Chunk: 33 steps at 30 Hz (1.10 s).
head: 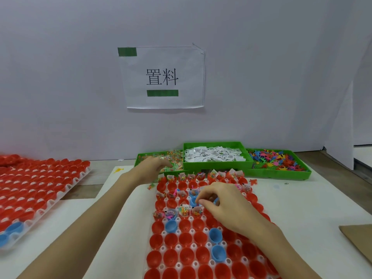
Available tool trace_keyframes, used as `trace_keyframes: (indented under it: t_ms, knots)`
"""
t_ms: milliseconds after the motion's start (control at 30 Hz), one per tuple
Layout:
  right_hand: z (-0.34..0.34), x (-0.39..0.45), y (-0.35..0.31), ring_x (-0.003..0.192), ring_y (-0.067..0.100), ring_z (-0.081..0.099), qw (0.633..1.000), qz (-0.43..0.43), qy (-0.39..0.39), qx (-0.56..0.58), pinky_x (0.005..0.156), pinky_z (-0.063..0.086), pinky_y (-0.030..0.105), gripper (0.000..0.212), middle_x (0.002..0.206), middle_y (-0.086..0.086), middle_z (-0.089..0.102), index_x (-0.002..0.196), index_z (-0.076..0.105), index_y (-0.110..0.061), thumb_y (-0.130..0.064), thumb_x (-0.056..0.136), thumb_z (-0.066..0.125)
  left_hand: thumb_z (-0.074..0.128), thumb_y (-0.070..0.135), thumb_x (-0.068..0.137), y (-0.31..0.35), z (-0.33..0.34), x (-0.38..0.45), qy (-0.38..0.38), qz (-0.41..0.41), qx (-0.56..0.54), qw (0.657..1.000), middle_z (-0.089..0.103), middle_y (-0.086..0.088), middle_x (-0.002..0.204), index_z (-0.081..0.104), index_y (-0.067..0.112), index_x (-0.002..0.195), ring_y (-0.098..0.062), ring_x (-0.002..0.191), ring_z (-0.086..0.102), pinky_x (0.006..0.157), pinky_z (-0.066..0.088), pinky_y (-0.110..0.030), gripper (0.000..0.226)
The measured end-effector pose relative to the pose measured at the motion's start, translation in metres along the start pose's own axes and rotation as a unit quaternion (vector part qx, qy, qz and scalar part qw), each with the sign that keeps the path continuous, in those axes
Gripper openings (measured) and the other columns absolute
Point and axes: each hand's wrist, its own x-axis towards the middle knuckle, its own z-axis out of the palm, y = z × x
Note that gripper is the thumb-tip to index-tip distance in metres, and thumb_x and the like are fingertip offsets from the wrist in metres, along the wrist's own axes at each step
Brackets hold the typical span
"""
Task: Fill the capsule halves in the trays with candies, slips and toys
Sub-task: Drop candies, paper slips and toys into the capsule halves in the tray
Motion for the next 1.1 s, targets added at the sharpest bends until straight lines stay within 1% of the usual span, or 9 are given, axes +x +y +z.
trace_keyframes:
  t_ms: [67, 133, 233, 433, 600, 800, 900, 1000, 1100]
  knots:
    - [-0.002, 0.001, 0.002, 0.085, -0.007, 0.061, 1.000, 0.001, 0.013, 0.014, 0.074, 0.045, 0.004, 0.012, 0.086, -0.019, 0.066, 0.099, 0.078, -0.024, -0.020, 0.097, 0.067, 0.040, -0.006, 0.104, -0.003, 0.005, 0.007, -0.051, 0.013, 0.022, 0.998, 0.057, -0.001, 0.149, 0.053, 0.017, 0.148, -0.019, 0.134, 0.055, 0.110, 0.047, -0.034, 0.051]
    - [-0.003, 0.001, 0.004, 0.088, -0.008, 0.061, 1.000, 0.001, 0.018, 0.024, 0.074, 0.046, 0.005, 0.012, 0.086, -0.019, 0.067, 0.097, 0.078, -0.024, -0.019, 0.097, 0.067, 0.040, 0.000, 0.107, -0.007, 0.008, 0.013, -0.060, 0.013, 0.012, 0.998, 0.059, -0.001, 0.146, 0.057, 0.017, 0.144, -0.018, 0.133, 0.056, 0.109, 0.046, -0.031, 0.044]
    - [-0.005, 0.002, 0.006, 0.090, -0.008, 0.060, 0.999, 0.000, 0.029, 0.031, 0.074, 0.046, 0.005, 0.012, 0.086, -0.018, 0.068, 0.096, 0.078, -0.023, -0.019, 0.098, 0.066, 0.048, 0.011, 0.108, -0.012, 0.009, 0.022, -0.052, 0.007, -0.013, 0.999, 0.067, -0.001, 0.135, 0.068, 0.014, 0.131, -0.017, 0.122, 0.061, 0.100, 0.045, -0.026, 0.031]
    - [-0.007, 0.004, 0.011, 0.086, -0.008, 0.062, 0.998, 0.009, 0.047, 0.044, 0.072, 0.046, 0.005, 0.012, 0.083, -0.018, 0.069, 0.097, 0.079, -0.022, -0.019, 0.097, 0.067, 0.060, 0.014, 0.102, -0.017, 0.008, 0.029, -0.016, -0.011, -0.012, 1.000, 0.074, -0.002, 0.104, 0.077, 0.011, 0.102, -0.012, 0.088, 0.061, 0.083, 0.051, -0.025, 0.017]
    - [-0.007, 0.005, 0.013, 0.085, -0.007, 0.063, 0.997, 0.017, 0.051, 0.051, 0.073, 0.049, 0.007, 0.012, 0.086, -0.017, 0.072, 0.098, 0.079, -0.023, -0.019, 0.097, 0.067, 0.065, 0.018, 0.100, -0.015, 0.007, 0.029, 0.007, -0.028, -0.035, 0.999, 0.075, 0.000, 0.102, 0.078, 0.012, 0.103, -0.010, 0.085, 0.063, 0.079, 0.050, -0.021, 0.015]
    - [-0.009, 0.004, 0.015, 0.085, -0.006, 0.063, 0.997, 0.019, 0.056, 0.057, 0.073, 0.048, 0.009, 0.013, 0.085, -0.016, 0.071, 0.097, 0.078, -0.024, -0.020, 0.098, 0.067, 0.060, 0.029, 0.103, -0.015, -0.003, 0.023, 0.066, -0.077, -0.105, 0.989, 0.074, -0.005, 0.092, 0.078, 0.005, 0.100, -0.020, 0.079, 0.068, 0.078, 0.058, -0.038, 0.030]
    - [-0.010, 0.004, 0.017, 0.085, -0.004, 0.065, 0.996, 0.022, 0.054, 0.061, 0.074, 0.050, 0.010, 0.013, 0.086, -0.016, 0.072, 0.097, 0.079, -0.025, -0.020, 0.098, 0.067, 0.069, 0.023, 0.098, -0.015, -0.007, 0.011, 0.129, -0.099, -0.173, 0.971, 0.077, -0.003, 0.093, 0.078, 0.008, 0.103, -0.008, 0.077, 0.068, 0.071, 0.056, -0.022, 0.018]
    - [-0.012, 0.004, 0.017, 0.085, -0.002, 0.066, 0.996, 0.026, 0.052, 0.063, 0.077, 0.052, 0.012, 0.013, 0.086, -0.016, 0.073, 0.098, 0.079, -0.025, -0.021, 0.098, 0.067, 0.079, 0.017, 0.089, -0.010, -0.005, -0.013, 0.224, -0.121, -0.286, 0.924, 0.077, 0.001, 0.091, 0.079, 0.012, 0.101, -0.007, 0.081, 0.072, 0.079, 0.060, -0.025, 0.012]
    - [-0.016, 0.005, 0.017, 0.085, -0.003, 0.066, 0.996, 0.026, 0.057, 0.067, 0.080, 0.053, 0.012, 0.012, 0.084, -0.017, 0.073, 0.095, 0.079, -0.025, -0.020, 0.097, 0.068, 0.081, 0.018, 0.087, -0.003, 0.006, -0.042, 0.298, -0.122, -0.351, 0.879, 0.078, 0.007, 0.091, 0.080, 0.016, 0.100, -0.004, 0.082, 0.073, 0.078, 0.059, -0.021, 0.014]
